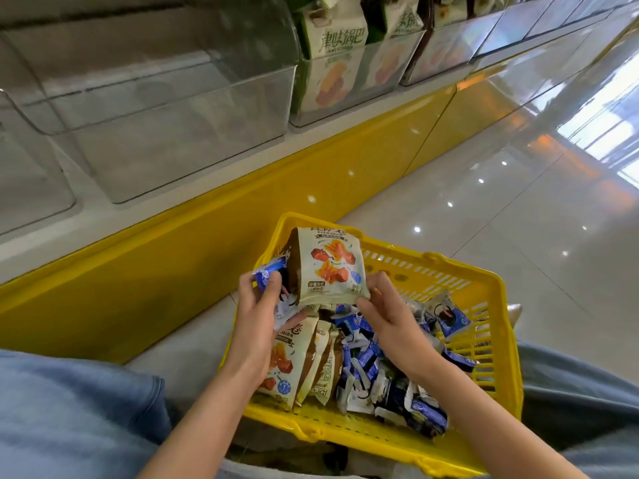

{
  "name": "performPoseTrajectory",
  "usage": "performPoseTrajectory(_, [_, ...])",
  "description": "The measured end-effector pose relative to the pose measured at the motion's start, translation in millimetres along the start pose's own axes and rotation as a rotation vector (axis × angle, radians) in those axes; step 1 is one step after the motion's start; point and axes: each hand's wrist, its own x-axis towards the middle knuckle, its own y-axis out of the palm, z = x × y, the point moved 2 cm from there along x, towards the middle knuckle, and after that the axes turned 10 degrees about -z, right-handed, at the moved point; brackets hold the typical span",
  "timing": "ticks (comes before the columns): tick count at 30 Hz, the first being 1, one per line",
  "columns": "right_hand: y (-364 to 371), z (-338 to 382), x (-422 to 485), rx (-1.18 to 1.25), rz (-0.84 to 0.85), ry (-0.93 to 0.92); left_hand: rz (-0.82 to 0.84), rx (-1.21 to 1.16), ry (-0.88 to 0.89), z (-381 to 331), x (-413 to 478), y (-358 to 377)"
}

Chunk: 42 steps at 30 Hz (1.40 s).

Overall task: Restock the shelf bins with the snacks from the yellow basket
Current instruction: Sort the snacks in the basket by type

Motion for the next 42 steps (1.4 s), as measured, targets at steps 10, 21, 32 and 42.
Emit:
performPoseTrajectory(10, [30.9, -7.8, 8.0, 0.519, -0.039, 0.633, -0.145, 0.298, 0.294, -13.3, 23.8, -3.0])
performPoseTrajectory(21, [38.7, -10.0, 14.0, 0.352, -0.305, 0.422, -0.318, 0.391, 0.644, -11.9, 1.2, -12.4])
performPoseTrajectory(32, [41.8, -23.5, 73.6, -0.071, -0.137, 0.392, -0.199, 0.321, 0.401, -10.3, 8.2, -10.8])
performPoseTrajectory(42, [16.3, -21.1, -3.9, 0.030, -0.038, 0.273, 0.269, 0.520, 0.204, 29.8, -18.4, 13.6])
